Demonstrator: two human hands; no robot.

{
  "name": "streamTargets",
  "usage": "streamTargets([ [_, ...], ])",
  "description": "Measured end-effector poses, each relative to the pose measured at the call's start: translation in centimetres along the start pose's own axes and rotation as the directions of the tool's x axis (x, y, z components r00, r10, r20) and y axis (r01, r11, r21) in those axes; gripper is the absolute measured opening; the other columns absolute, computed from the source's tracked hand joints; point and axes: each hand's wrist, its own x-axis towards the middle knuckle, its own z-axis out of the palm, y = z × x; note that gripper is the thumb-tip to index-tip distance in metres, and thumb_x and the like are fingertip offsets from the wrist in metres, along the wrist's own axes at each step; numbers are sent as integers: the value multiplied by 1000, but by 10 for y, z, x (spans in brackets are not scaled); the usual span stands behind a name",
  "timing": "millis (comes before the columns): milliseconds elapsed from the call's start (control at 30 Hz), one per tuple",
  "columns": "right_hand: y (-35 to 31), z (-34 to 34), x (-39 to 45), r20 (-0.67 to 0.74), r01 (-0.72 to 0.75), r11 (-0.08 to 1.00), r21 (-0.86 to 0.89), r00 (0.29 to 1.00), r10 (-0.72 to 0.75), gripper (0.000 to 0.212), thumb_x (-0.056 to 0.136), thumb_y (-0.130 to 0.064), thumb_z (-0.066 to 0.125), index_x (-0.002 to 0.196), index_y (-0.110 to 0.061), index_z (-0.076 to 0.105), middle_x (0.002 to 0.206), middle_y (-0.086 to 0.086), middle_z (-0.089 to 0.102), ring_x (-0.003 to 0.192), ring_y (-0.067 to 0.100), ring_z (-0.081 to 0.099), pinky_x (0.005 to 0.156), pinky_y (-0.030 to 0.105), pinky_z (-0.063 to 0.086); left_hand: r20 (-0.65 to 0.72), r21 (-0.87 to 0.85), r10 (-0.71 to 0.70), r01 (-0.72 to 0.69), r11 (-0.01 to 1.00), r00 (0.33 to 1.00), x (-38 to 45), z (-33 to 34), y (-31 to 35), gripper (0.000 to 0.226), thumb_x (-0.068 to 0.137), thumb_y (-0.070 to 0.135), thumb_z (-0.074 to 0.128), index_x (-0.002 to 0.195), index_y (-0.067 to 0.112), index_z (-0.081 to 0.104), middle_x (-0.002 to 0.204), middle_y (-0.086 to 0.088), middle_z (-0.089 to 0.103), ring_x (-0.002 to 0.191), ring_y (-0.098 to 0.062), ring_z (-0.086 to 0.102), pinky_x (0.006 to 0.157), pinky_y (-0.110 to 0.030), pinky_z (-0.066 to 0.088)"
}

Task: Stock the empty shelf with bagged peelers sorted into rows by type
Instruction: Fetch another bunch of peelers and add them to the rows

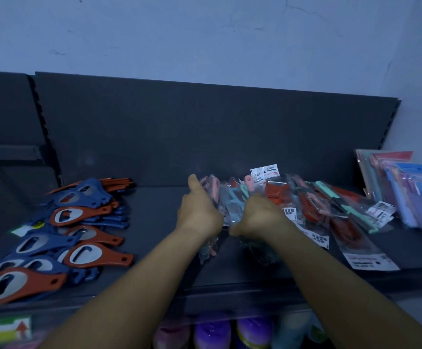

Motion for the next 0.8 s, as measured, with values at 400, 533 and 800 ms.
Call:
streamTargets([
  [400,8,-6,-8,-261,-101,978,182,954,147,23,83,-16,61,103,-6,62,105,13,66,86,29,59,68,25,38,-72,-166,214,-223,960,974,-12,-7,8,81,86,2,54,151,23,11,139,-8,35,117,-26,49,92,-29,45],
  [533,17,-16,-20,-305,-129,969,209,933,190,19,85,-17,61,101,-6,61,105,15,65,97,32,61,71,27,41,-30,-214,274,-274,938,961,-18,-1,18,80,86,2,55,150,24,12,142,-6,33,122,-25,46,95,-28,41],
  [800,56,-42,-79,-456,-168,887,430,808,374,8,75,-14,61,80,-7,59,73,8,60,69,27,58,56,27,42,98,-352,460,-401,846,883,-50,29,42,79,83,2,52,147,29,16,139,-6,41,116,-27,52,79,-27,44],
])
